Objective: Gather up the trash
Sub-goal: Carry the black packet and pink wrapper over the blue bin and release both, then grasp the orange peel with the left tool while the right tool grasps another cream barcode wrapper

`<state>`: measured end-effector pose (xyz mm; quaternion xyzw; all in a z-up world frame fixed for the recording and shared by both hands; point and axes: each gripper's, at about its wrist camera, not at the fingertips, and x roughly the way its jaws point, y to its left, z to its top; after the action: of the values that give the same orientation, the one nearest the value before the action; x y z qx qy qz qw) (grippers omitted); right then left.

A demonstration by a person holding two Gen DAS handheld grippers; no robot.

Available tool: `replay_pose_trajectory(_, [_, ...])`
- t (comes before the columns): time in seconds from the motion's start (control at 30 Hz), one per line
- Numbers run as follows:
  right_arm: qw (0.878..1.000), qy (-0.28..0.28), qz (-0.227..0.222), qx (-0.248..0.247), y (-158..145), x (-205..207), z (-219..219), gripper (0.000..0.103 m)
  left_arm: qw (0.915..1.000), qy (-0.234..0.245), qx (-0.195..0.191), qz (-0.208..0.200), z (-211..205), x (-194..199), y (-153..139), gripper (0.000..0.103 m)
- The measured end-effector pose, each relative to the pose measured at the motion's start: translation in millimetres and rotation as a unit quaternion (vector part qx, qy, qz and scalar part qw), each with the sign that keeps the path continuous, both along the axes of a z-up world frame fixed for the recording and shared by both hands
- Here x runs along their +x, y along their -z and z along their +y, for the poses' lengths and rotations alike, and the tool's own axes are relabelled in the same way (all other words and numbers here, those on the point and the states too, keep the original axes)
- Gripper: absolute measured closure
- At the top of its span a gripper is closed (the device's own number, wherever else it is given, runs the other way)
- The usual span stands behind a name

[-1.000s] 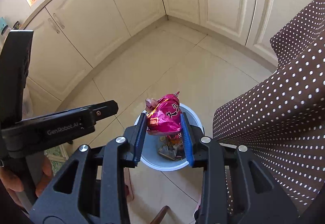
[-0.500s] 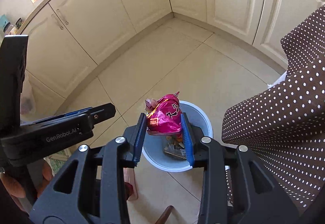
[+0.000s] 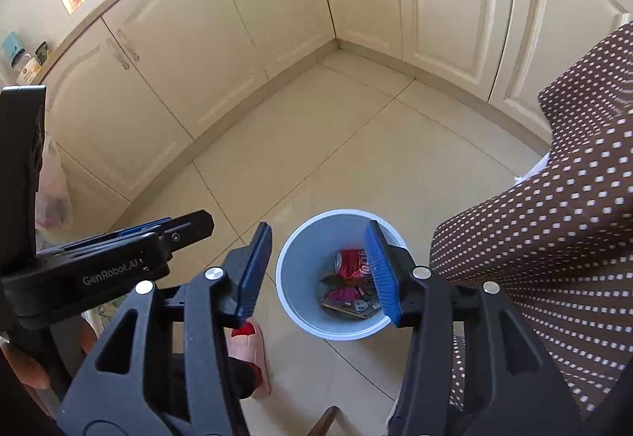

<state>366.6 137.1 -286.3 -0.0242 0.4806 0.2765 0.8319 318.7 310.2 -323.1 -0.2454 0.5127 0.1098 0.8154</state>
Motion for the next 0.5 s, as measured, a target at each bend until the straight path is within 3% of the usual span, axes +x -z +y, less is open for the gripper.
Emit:
replay_pose_trajectory(0.27, [0.997,0.029,-0.058,0.03,-64.3,-20.2,-46.5,0.054,0.9974,0.029,0.027,-0.059,-45.5,-18.4,-68.9,0.053])
replay_pose_trajectory(0.5, [0.982,0.093,-0.153,0.058,-148.4,-56.9,-141.9,0.053,0.9857,0.087,0.057,-0.133,-122.2,-35.3,-147.6,0.047])
